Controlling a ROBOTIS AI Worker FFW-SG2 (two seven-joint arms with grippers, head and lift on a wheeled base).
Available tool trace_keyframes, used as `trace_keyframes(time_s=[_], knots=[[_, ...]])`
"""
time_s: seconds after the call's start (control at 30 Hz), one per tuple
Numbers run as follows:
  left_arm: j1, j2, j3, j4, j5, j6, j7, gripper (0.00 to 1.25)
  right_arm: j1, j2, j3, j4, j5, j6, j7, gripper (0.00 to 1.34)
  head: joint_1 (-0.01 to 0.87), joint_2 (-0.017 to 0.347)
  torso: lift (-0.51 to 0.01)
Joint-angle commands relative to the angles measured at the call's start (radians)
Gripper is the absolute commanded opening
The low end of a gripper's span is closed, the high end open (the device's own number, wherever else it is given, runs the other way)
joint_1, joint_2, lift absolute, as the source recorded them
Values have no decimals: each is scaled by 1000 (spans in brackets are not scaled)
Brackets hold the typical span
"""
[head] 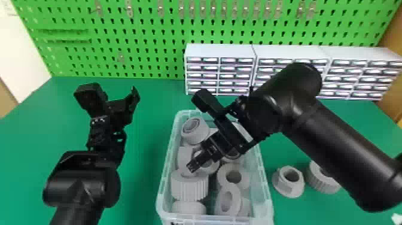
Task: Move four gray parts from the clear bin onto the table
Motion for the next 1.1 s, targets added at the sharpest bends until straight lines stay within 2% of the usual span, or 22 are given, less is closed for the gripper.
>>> trace_keyframes(time_s=[0.0, 0.2, 0.77, 1.07], knots=[[0, 0, -1, 1, 1, 0, 0, 900, -5, -3, 24, 3, -38, -5, 0, 828, 693, 72, -52], [-2, 0, 0, 1, 1, 0, 0, 900, -7, -7, 44, 9, -75, -12, 0, 830, 693, 72, -52], [-6, 0, 2, 4, -2, 0, 0, 900, -17, -15, 79, 24, -107, -29, 2, 830, 693, 72, -52], [-9, 0, 2, 5, -2, -1, 0, 900, -25, -14, 107, 41, -118, -54, 35, 830, 693, 72, -52]])
